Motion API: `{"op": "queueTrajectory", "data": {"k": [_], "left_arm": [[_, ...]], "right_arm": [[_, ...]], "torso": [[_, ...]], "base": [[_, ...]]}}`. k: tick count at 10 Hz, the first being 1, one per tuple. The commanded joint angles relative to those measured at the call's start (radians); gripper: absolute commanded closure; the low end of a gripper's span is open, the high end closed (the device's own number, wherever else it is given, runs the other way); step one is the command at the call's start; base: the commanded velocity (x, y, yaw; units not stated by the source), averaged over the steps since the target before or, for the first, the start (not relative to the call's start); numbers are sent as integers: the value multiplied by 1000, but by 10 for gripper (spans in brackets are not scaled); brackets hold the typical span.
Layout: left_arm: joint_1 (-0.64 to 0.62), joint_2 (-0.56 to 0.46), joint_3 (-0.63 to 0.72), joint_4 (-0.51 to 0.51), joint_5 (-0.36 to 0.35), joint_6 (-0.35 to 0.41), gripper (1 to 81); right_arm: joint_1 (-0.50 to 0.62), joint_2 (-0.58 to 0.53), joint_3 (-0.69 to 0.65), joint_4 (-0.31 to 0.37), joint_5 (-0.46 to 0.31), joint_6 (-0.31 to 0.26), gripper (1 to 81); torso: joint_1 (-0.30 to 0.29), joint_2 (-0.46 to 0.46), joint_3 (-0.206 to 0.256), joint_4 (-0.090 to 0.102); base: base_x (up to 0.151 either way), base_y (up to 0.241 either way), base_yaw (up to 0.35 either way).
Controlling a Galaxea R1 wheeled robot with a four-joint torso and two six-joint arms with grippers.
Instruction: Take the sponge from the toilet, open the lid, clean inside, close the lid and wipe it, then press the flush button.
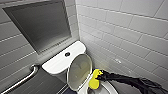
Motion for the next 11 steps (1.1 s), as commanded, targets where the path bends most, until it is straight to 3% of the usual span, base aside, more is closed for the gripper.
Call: {"op": "queueTrajectory", "data": {"k": [1,4,8,9,11], "left_arm": [[10,4,5,-8,87,0,10],[15,4,5,-9,93,0,10],[24,4,5,-9,96,0,10],[25,4,5,-9,96,-1,10],[25,4,5,-8,95,0,10]], "right_arm": [[136,19,-5,10,64,26,811],[90,13,-61,10,161,135,811],[41,-8,-91,13,210,209,811],[32,-30,-68,13,218,213,811],[6,-154,128,-1,244,207,811]], "torso": [[0,0,0,0],[0,0,0,0],[0,0,0,0],[0,0,0,0],[0,0,0,0]], "base": [[0,0,0],[0,0,0],[0,0,0],[0,0,0],[0,0,0]]}}
